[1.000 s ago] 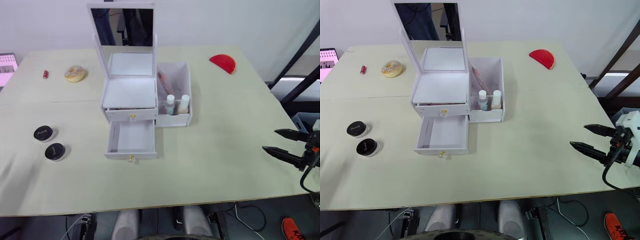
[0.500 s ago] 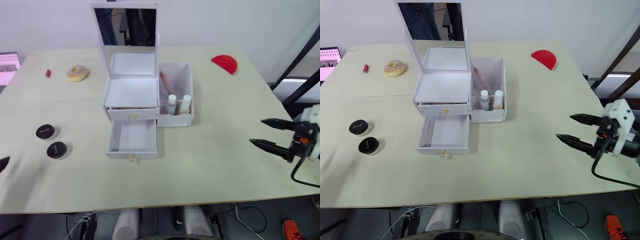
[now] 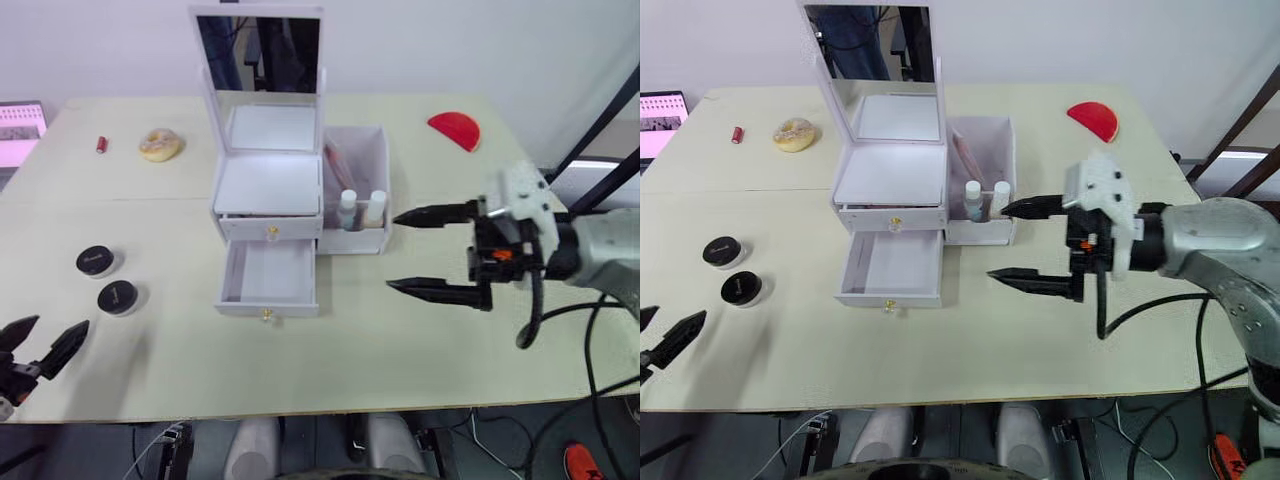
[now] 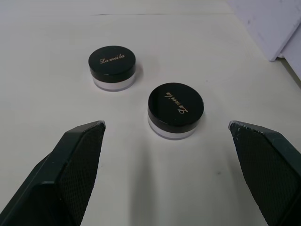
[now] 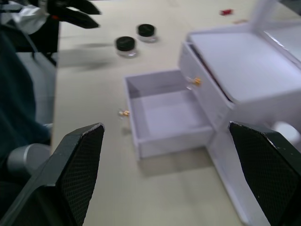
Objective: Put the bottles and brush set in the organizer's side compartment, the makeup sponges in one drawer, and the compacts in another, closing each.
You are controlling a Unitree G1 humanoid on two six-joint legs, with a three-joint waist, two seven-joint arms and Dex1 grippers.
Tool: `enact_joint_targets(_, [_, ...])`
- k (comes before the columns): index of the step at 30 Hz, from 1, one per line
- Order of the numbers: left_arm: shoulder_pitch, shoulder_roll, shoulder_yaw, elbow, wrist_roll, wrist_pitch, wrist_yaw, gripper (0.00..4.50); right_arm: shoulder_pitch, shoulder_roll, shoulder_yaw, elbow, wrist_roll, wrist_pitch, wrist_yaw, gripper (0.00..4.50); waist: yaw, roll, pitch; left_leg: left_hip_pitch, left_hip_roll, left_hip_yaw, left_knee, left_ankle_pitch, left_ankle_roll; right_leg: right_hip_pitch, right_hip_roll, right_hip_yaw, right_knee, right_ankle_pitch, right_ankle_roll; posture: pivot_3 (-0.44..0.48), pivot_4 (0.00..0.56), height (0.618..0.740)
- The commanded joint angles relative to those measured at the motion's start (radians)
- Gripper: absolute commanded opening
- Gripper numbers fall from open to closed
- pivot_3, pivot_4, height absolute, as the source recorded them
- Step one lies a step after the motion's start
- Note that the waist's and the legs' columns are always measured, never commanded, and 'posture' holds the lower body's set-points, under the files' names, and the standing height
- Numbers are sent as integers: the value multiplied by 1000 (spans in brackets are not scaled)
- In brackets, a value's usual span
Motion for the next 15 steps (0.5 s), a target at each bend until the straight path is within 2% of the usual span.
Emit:
enact_joint_targets(1, [-41, 3, -38, -26, 14, 4, 54, 4434, -32, 13, 15, -14, 5, -1, -17, 4500, 0, 0, 0, 0, 0, 0, 0, 0, 0, 1, 0, 0, 0, 0, 0, 0, 150, 739])
enact_joint_targets(7, [-191, 13, -204, 138, 146, -71, 92, 4434, -12, 34, 31, -26, 1, -10, -36, 4500, -2, -2, -1, -1, -1, 0, 0, 0, 0, 2, 1, 1, 2, 3, -5, 0, 150, 739])
enact_joint_targets(15, [-292, 34, -304, 277, 218, -146, 55, 4434, -2, 45, 28, -49, 14, -6, -76, 4500, -4, -2, -2, 0, 0, -2, -1, 0, 0, 1, 2, 1, 3, 3, -5, 0, 150, 739])
